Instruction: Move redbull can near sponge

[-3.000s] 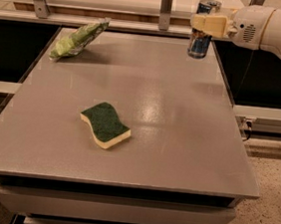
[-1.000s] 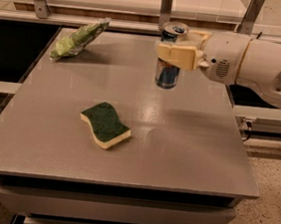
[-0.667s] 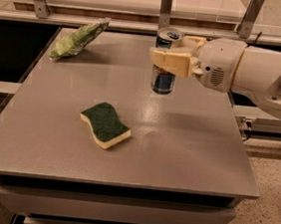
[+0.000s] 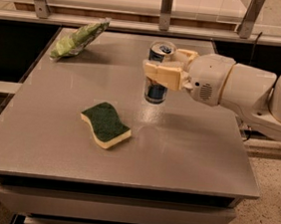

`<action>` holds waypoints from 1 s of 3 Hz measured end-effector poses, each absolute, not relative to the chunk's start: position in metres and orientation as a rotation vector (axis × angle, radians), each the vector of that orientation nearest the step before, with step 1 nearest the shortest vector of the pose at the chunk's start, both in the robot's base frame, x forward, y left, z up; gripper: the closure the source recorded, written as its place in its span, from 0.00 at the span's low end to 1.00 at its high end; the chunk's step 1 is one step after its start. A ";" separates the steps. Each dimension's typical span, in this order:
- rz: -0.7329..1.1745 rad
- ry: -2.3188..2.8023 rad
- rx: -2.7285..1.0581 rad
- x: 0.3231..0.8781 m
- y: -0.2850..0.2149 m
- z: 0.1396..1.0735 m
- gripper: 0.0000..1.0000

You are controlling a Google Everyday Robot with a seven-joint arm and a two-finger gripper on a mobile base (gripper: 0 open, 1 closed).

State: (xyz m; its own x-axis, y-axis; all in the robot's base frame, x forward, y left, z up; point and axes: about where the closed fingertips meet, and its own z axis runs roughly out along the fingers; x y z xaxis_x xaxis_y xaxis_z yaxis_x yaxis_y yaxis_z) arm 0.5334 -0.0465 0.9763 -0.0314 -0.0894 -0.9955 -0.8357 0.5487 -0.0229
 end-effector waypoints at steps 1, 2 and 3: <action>0.750 1.497 -0.802 0.531 -0.046 0.963 1.00; 0.772 1.505 -0.777 0.527 -0.043 0.949 1.00; 0.778 1.522 -0.767 0.523 -0.040 0.935 1.00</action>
Offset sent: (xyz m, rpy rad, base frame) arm -0.0105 0.0012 -0.0487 0.0839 0.0600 -0.0200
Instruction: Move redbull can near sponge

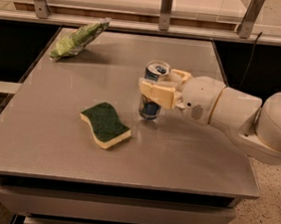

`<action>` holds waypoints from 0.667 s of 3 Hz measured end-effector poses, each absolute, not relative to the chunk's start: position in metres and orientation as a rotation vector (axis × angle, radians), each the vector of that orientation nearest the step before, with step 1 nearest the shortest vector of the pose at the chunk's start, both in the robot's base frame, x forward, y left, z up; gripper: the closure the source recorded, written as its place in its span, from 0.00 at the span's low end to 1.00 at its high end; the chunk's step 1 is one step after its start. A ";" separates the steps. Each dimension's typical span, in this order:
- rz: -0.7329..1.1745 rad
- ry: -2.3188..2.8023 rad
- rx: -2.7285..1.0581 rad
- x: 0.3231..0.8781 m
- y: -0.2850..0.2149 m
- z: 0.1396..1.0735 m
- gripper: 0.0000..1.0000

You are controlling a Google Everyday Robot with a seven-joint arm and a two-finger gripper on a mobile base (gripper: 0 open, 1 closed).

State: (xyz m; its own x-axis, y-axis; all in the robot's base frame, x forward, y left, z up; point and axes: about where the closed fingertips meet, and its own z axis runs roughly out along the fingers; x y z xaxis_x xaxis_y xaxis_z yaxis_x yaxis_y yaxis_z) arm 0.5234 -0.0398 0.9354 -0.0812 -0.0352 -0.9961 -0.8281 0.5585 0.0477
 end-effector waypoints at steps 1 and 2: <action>0.707 1.563 -0.783 0.522 -0.041 0.914 1.00; 0.706 1.564 -0.783 0.522 -0.040 0.914 1.00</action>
Offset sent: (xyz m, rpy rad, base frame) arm 0.0001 -0.0086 -0.0362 -0.1004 0.0013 -0.0711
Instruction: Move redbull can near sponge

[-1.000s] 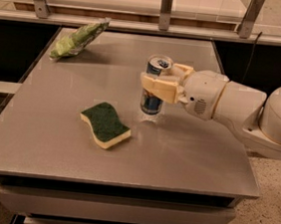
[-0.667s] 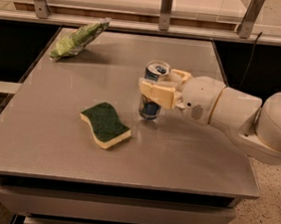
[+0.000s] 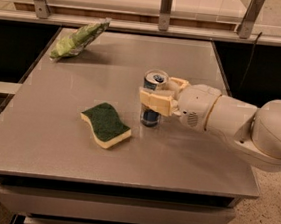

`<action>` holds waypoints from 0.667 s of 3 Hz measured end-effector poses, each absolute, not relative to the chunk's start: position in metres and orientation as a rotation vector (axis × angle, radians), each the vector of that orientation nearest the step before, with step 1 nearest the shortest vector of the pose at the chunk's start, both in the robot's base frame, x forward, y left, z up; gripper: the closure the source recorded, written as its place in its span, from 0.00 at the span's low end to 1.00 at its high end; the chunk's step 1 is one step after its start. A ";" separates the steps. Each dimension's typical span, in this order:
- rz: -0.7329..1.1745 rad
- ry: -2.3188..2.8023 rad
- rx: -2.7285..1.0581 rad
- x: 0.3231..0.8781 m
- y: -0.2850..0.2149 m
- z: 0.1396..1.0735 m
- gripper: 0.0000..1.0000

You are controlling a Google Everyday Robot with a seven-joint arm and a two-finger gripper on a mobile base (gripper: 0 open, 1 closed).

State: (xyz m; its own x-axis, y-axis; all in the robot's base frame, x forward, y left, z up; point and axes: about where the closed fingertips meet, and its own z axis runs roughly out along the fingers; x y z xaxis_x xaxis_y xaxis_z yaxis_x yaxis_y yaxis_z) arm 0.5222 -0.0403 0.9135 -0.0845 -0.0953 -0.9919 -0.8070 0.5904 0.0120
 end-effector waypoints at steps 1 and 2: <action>0.707 1.562 -0.788 0.522 -0.038 0.914 0.84; 0.708 1.561 -0.792 0.521 -0.036 0.915 0.60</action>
Offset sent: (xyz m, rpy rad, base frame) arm -0.0004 0.0020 0.0007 -0.0012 -0.0011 0.0031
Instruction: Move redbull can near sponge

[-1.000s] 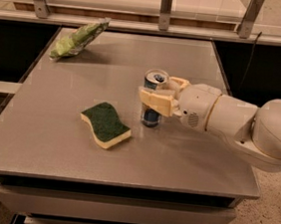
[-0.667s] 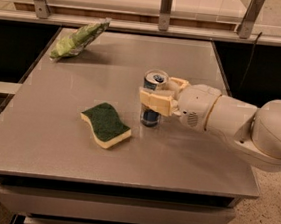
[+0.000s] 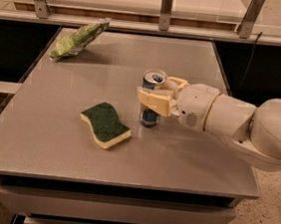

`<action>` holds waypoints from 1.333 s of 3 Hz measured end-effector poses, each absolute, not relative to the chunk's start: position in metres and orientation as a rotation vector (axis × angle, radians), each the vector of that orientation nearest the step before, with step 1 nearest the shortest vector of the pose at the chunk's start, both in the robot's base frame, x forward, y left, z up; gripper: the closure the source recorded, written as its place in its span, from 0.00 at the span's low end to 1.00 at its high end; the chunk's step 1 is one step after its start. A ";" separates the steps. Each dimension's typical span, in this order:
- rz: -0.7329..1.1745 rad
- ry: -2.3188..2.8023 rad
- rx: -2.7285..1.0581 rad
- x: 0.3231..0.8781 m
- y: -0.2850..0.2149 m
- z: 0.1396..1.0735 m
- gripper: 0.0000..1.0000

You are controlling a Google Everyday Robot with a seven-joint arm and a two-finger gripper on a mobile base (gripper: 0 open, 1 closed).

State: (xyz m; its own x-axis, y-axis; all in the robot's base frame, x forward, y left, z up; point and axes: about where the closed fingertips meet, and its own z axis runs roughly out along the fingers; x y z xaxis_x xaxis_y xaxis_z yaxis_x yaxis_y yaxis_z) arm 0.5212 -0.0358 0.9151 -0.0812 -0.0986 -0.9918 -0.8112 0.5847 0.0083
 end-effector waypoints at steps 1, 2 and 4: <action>0.709 1.559 -0.796 0.521 -0.034 0.916 0.37; 0.710 1.558 -0.800 0.520 -0.031 0.917 0.14; 0.711 1.556 -0.805 0.520 -0.029 0.917 0.00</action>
Offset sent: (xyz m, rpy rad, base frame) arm -0.0004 0.0019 0.0007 -0.0012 -0.0011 0.0031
